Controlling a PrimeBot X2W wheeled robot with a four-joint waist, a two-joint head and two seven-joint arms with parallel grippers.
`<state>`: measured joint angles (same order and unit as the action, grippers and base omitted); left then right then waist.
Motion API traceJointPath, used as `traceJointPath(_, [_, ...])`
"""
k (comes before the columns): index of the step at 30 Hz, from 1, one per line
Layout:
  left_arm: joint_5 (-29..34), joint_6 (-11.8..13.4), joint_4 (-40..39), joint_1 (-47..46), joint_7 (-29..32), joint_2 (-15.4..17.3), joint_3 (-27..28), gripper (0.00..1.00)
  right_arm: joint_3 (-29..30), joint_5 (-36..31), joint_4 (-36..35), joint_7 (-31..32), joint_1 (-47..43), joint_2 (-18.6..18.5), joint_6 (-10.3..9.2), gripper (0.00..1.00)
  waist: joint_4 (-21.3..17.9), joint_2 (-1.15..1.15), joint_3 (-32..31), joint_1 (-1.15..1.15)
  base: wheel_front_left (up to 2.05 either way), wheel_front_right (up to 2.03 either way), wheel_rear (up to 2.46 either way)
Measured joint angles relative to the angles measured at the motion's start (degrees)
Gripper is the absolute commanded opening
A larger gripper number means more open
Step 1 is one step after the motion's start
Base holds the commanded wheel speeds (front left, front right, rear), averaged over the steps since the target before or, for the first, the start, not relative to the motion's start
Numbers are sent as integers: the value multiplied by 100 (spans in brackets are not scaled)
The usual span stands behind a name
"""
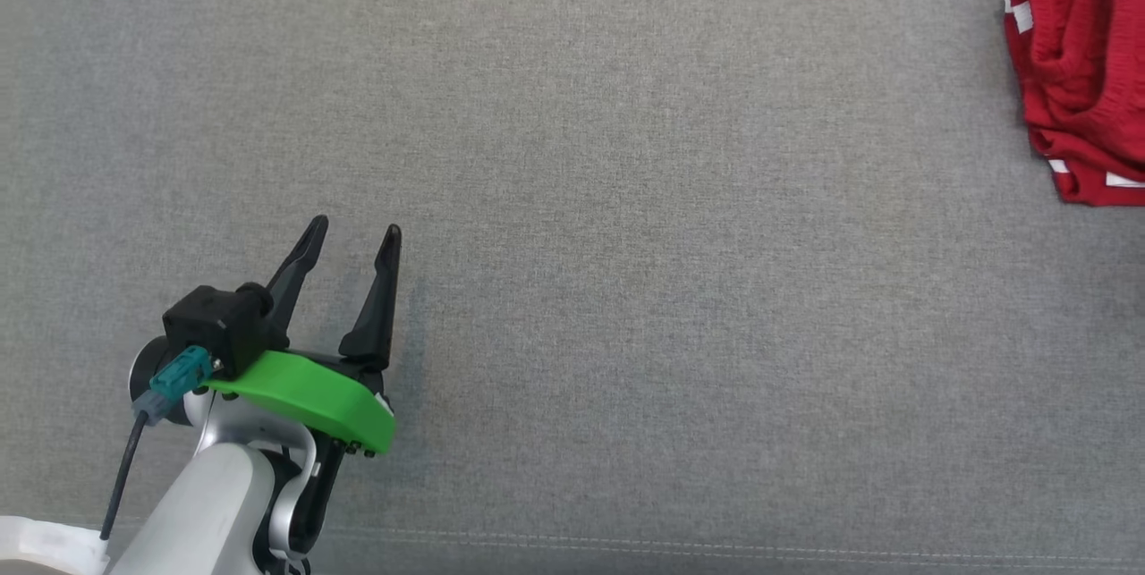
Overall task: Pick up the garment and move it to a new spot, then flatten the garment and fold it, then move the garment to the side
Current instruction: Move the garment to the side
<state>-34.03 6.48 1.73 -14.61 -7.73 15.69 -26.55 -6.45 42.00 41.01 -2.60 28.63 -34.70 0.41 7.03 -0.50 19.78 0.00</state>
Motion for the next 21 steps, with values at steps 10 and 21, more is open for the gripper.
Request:
traceJointPath(10, [-101,0,252,180,-148,-32,71,100,-205,-250,-614,-793,-33,274,86,100,-64,0,-570,0,0,0,0])
traceJointPath(21, [-171,1,382,470,-266,-34,257,100,-561,-541,-1481,-1053,-450,459,223,100,-239,0,-1295,0,0,0,0])
